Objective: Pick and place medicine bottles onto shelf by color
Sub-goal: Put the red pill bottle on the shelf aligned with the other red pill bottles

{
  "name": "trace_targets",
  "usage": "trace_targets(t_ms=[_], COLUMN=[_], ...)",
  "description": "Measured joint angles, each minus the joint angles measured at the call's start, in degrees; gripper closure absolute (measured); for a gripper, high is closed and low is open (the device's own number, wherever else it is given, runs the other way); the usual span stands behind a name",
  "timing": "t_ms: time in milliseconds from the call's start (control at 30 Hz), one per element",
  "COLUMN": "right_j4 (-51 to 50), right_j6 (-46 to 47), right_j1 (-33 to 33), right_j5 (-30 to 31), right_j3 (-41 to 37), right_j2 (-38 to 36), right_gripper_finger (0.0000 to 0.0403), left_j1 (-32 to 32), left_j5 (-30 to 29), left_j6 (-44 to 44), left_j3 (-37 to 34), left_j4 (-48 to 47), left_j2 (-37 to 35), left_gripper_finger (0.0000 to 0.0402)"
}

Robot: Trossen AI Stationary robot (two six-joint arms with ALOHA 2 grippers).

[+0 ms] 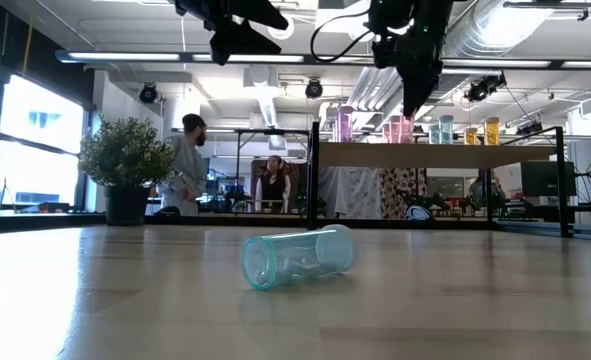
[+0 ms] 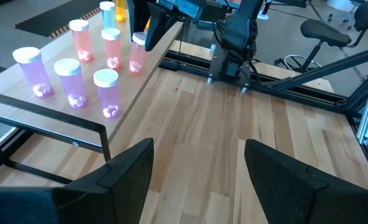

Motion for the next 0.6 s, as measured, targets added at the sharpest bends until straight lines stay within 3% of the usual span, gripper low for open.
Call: trace_targets(t_ms=[200, 600], right_j4=[0.0, 1.4], right_j6=[-0.6, -0.9], right_j1=[0.0, 0.0], right_j5=[-0.4, -0.3], right_j3=[0.0, 0.0], right_j2=[0.0, 0.0], right_gripper_finger=[0.0297, 0.0242], left_j1=[0.0, 0.0], left_j5=[0.0, 0.0], left_j6=[0.0, 0.0], left_j3=[0.0, 0.0], left_j4=[0.0, 0.0], left_j2=[0.0, 0.0], left_gripper_finger=[0.0161, 0.0161])
